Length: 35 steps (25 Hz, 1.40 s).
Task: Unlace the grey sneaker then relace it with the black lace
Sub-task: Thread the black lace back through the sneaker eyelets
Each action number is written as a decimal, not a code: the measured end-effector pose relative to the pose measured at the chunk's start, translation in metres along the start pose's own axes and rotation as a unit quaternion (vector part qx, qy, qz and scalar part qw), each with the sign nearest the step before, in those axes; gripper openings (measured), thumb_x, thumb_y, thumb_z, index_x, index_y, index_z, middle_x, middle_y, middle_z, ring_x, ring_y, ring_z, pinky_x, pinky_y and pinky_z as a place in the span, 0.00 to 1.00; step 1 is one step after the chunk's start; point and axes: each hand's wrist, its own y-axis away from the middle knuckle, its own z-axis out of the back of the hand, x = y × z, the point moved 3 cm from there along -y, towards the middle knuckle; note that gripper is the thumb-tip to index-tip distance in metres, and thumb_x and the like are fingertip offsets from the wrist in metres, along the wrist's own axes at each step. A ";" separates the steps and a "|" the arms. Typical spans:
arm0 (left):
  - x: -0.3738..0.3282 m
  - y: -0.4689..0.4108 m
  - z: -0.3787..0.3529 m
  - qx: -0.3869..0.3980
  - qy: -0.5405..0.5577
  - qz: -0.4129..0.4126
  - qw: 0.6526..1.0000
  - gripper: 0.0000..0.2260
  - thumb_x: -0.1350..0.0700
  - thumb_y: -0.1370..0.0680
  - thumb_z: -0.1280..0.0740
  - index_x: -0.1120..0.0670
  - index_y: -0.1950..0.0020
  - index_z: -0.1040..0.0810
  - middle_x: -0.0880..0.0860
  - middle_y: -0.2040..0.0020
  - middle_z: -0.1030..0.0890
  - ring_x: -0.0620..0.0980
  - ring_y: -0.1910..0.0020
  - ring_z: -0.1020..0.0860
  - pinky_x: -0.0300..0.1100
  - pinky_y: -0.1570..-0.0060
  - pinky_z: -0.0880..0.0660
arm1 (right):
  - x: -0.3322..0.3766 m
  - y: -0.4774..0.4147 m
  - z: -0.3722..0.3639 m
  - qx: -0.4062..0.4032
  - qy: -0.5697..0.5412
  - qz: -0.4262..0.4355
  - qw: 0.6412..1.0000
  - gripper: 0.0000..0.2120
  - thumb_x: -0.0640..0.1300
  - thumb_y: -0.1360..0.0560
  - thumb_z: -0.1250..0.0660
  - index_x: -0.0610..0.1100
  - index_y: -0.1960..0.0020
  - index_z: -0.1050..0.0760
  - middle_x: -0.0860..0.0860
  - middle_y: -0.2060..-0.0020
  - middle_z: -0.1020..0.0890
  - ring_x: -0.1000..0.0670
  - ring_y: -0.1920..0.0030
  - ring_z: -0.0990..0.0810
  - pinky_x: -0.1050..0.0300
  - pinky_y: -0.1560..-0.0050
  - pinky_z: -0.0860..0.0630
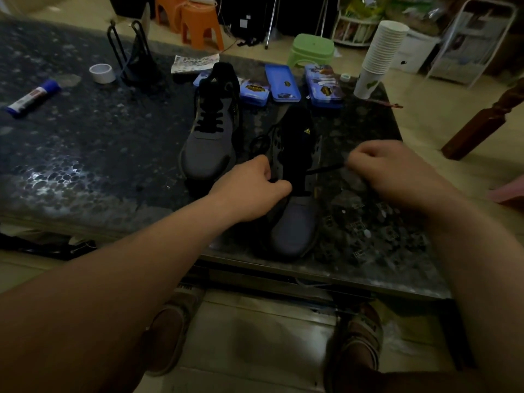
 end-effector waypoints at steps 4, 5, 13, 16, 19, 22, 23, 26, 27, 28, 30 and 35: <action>0.007 -0.006 -0.001 0.024 0.045 0.000 0.999 0.14 0.42 0.27 0.31 0.50 0.59 0.29 0.51 0.64 0.22 0.52 0.64 0.23 0.48 0.62 0.25 | -0.048 0.009 0.025 0.016 0.057 -0.117 0.991 0.10 0.52 0.21 0.32 0.46 0.52 0.17 0.46 0.55 0.15 0.46 0.54 0.17 0.47 0.48 0.20; 0.008 -0.007 -0.002 0.025 0.053 -0.005 0.998 0.13 0.43 0.27 0.30 0.50 0.59 0.29 0.51 0.65 0.22 0.52 0.65 0.23 0.48 0.63 0.26 | -0.050 0.008 0.018 0.013 0.105 -0.086 0.991 0.09 0.52 0.21 0.31 0.47 0.50 0.18 0.48 0.54 0.16 0.49 0.55 0.19 0.51 0.52 0.21; 0.006 -0.005 -0.004 0.011 0.068 -0.029 0.997 0.12 0.46 0.28 0.28 0.50 0.60 0.30 0.48 0.66 0.24 0.50 0.67 0.27 0.46 0.63 0.28 | 0.007 -0.014 -0.065 -0.045 0.132 0.175 0.975 0.06 0.54 0.22 0.30 0.59 0.46 0.18 0.56 0.56 0.28 0.53 0.54 0.24 0.53 0.53 0.25; 0.006 -0.005 -0.003 0.011 0.060 -0.032 0.998 0.12 0.46 0.27 0.28 0.49 0.60 0.29 0.48 0.64 0.24 0.50 0.65 0.26 0.47 0.63 0.27 | 0.015 -0.020 -0.075 -0.042 0.161 0.173 0.971 0.04 0.52 0.22 0.30 0.56 0.47 0.19 0.54 0.55 0.29 0.50 0.53 0.24 0.54 0.58 0.30; 0.004 -0.004 -0.002 0.010 0.056 -0.033 0.998 0.12 0.45 0.27 0.29 0.49 0.60 0.29 0.49 0.63 0.23 0.51 0.64 0.25 0.47 0.63 0.27 | 0.020 -0.020 -0.075 -0.046 0.186 0.187 0.964 0.04 0.52 0.19 0.33 0.53 0.48 0.21 0.54 0.53 0.30 0.50 0.53 0.26 0.53 0.57 0.30; 0.006 -0.004 -0.002 0.028 0.050 -0.019 0.998 0.14 0.44 0.25 0.28 0.50 0.59 0.29 0.50 0.64 0.23 0.51 0.65 0.25 0.47 0.63 0.26 | 0.016 -0.016 -0.063 -0.062 0.181 0.162 0.968 0.04 0.52 0.17 0.36 0.52 0.48 0.25 0.53 0.50 0.29 0.51 0.53 0.27 0.50 0.53 0.27; 0.008 -0.002 -0.002 0.056 0.077 -0.006 0.995 0.15 0.44 0.24 0.28 0.51 0.59 0.28 0.51 0.65 0.23 0.50 0.66 0.25 0.46 0.64 0.26 | 0.012 -0.015 -0.056 -0.065 0.168 0.146 0.973 0.05 0.51 0.17 0.37 0.51 0.49 0.26 0.52 0.50 0.28 0.50 0.53 0.26 0.50 0.52 0.27; 0.015 0.004 0.008 0.140 0.274 0.066 0.949 0.10 0.51 0.18 0.31 0.53 0.57 0.24 0.52 0.68 0.24 0.49 0.69 0.24 0.40 0.70 0.25 | -0.008 -0.012 -0.043 -0.039 0.046 0.050 0.997 0.09 0.48 0.16 0.39 0.46 0.49 0.24 0.50 0.55 0.20 0.48 0.57 0.21 0.51 0.59 0.27; 0.017 0.007 0.013 0.144 0.345 0.100 0.922 0.08 0.55 0.17 0.32 0.54 0.55 0.23 0.52 0.69 0.24 0.48 0.69 0.23 0.39 0.70 0.23 | -0.014 -0.012 -0.043 -0.021 -0.019 0.005 1.000 0.11 0.48 0.16 0.40 0.44 0.49 0.22 0.48 0.58 0.19 0.47 0.60 0.21 0.51 0.62 0.28; 0.019 0.008 0.017 0.137 0.400 0.129 0.897 0.07 0.58 0.16 0.34 0.54 0.54 0.23 0.51 0.69 0.24 0.48 0.69 0.23 0.40 0.67 0.21 | -0.018 -0.012 -0.045 -0.001 -0.095 -0.037 0.995 0.12 0.46 0.16 0.41 0.41 0.49 0.21 0.47 0.60 0.18 0.46 0.64 0.22 0.53 0.65 0.30; 0.020 0.009 0.020 0.118 0.451 0.148 0.872 0.07 0.60 0.16 0.35 0.52 0.52 0.23 0.51 0.66 0.23 0.48 0.67 0.22 0.43 0.62 0.19 | -0.021 -0.012 -0.051 0.027 -0.239 -0.104 0.965 0.14 0.43 0.17 0.44 0.37 0.48 0.23 0.49 0.63 0.16 0.50 0.70 0.26 0.57 0.72 0.36; 0.017 0.011 0.021 0.146 0.423 0.064 0.892 0.11 0.64 0.17 0.40 0.52 0.48 0.20 0.52 0.60 0.21 0.48 0.63 0.20 0.46 0.57 0.19 | -0.022 -0.014 -0.056 0.007 -0.337 -0.144 0.930 0.11 0.42 0.20 0.47 0.39 0.52 0.28 0.47 0.63 0.14 0.52 0.73 0.32 0.61 0.76 0.42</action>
